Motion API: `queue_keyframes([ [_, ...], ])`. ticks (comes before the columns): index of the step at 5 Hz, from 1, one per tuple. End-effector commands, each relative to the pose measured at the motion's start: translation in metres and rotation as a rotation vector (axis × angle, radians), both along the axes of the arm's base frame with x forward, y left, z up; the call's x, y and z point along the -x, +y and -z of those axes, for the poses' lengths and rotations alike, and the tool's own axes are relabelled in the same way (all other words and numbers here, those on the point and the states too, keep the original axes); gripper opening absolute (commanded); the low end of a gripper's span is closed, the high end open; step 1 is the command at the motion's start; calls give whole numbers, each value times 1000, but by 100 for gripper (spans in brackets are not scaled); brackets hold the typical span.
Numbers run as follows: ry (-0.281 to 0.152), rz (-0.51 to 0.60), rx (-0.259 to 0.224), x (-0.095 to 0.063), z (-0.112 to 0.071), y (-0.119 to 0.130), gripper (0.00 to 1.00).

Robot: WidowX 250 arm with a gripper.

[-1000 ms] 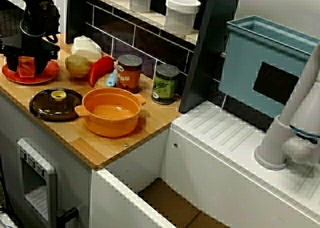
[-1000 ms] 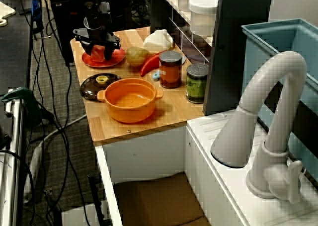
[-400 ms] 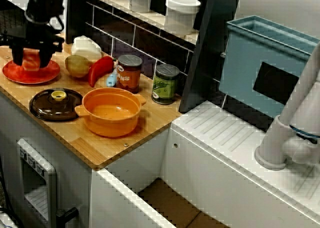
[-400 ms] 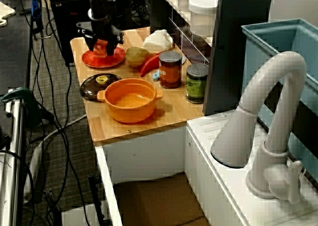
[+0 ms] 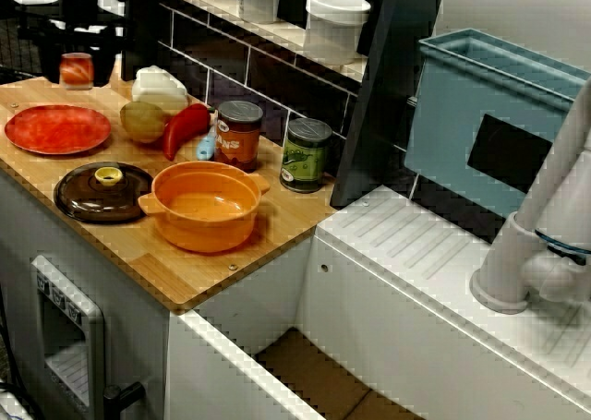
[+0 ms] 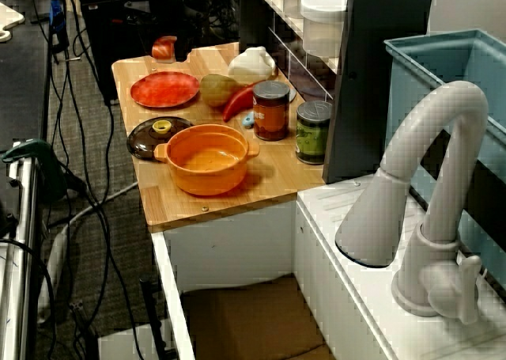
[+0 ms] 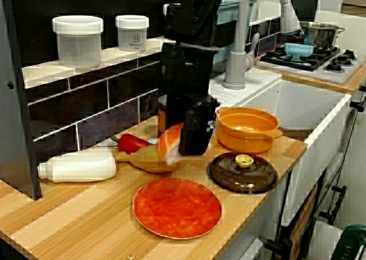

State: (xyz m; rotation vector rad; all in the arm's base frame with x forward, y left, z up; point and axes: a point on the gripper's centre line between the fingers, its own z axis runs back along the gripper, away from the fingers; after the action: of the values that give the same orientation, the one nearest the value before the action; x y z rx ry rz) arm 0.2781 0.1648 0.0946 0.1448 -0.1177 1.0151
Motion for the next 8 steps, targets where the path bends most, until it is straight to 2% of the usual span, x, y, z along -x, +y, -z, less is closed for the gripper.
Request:
queue_keyframes([
  [1, -107, 202, 21, -2, -45, -27, 0],
  [3, -121, 300, 37, 7, -45, -51, 0],
  [4, -108, 346, 64, 10, -46, -68, 0],
  [8, -155, 517, 140, 10, -54, -128, 0],
])
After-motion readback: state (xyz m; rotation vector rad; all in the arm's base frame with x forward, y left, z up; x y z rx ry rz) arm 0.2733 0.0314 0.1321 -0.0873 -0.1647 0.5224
